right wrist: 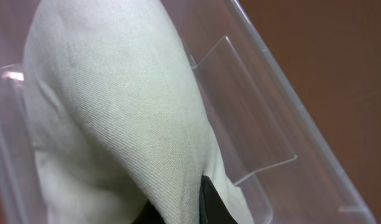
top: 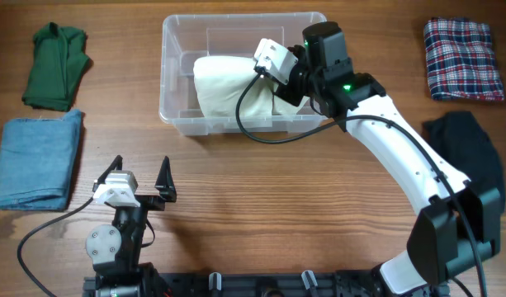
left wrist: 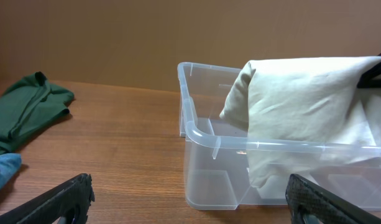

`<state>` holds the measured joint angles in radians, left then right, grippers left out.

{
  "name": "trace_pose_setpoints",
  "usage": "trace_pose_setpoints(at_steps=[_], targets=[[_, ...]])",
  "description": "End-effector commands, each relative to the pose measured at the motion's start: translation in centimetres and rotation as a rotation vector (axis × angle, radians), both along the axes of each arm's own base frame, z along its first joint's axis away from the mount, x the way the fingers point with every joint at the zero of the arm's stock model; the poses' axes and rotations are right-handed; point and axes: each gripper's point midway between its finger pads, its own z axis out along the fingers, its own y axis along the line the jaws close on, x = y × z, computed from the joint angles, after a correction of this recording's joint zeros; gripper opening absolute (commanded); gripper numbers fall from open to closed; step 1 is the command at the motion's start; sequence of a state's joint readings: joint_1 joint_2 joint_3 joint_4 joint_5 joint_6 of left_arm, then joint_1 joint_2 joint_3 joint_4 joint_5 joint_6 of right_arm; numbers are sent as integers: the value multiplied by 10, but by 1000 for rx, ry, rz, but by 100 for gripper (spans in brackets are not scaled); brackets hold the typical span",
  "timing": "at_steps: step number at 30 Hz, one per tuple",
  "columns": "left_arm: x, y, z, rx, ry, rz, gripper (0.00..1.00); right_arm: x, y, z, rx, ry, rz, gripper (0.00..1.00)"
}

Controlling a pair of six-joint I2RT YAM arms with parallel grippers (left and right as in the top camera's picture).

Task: Pack container
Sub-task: 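Lower the cream cloth into the container and release it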

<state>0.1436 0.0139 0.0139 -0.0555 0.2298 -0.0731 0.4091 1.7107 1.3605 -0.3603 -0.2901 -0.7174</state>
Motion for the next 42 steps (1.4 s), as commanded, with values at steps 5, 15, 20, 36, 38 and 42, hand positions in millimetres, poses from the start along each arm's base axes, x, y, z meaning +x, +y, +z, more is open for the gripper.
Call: trace_pose_setpoints(at_steps=[5, 15, 20, 36, 38, 42], targets=[[0, 3, -2, -13, 2, 16, 100, -10, 4, 34, 70, -4, 16, 4], [0, 3, -2, -13, 2, 16, 100, -10, 4, 26, 41, -8, 37, 4], [0, 3, -2, -13, 2, 16, 100, -7, 5, 10, 18, 14, 47, 4], [0, 3, -2, -13, 2, 16, 100, 10, -1, -29, -37, 42, 56, 4], [0, 3, -2, -13, 2, 16, 100, 12, -3, -29, -36, 38, 50, 4], [0, 3, -2, -13, 2, 16, 100, 14, -5, -28, -36, 31, 45, 38]])
